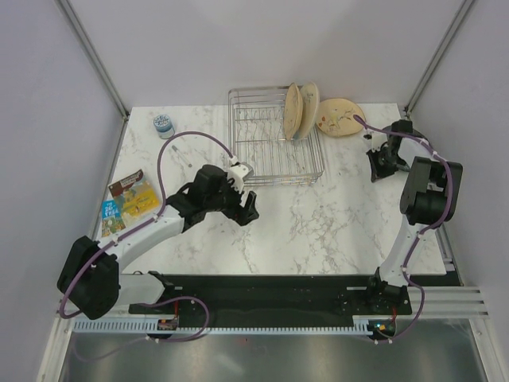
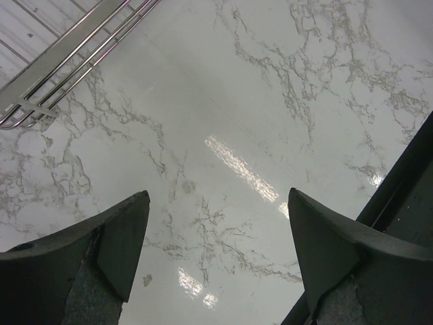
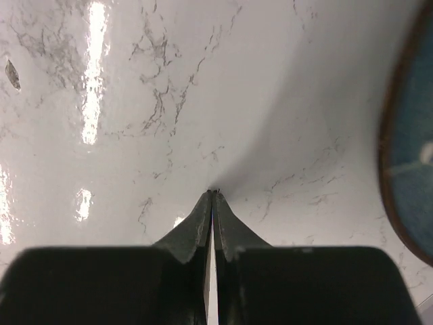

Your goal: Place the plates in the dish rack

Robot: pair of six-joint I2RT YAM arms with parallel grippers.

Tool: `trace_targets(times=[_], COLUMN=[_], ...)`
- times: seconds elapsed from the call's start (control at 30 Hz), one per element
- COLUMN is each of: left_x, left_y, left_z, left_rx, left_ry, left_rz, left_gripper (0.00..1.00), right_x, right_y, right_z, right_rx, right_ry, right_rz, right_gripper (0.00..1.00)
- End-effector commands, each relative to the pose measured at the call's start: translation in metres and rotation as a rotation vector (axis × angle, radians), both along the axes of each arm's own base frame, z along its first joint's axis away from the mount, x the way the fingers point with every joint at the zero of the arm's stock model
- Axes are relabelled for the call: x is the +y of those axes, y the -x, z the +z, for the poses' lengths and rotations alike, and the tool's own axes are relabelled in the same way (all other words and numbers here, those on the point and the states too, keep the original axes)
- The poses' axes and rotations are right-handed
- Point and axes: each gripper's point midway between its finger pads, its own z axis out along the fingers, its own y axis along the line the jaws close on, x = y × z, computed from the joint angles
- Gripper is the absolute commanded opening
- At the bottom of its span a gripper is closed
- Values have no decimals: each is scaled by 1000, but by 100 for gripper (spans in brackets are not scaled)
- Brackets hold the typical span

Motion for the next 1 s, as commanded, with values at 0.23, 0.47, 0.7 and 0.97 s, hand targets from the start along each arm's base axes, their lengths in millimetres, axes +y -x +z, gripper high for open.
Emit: trace_targets(times=[0.23,0.47,0.7,0.97], left_x=[2,18,20,12], left_y=[0,-7,-4,-12], left_z=[11,-5,-17,-24], left_rx=[-43,-52,-17,21], left_ry=[36,-41,-70,-98], left_rz=[26,96,94,74], left_gripper=[91,95,97,96], right_x=[-1,-37,-57,-81], right_y=[42,21,9,-18], right_z=[4,76,100,84], right_rx=[66,-427,-745,-807], right_ry=[141,598,1009,1338], right_rz=[154,276,299,248], right_gripper=[20,73,98,98])
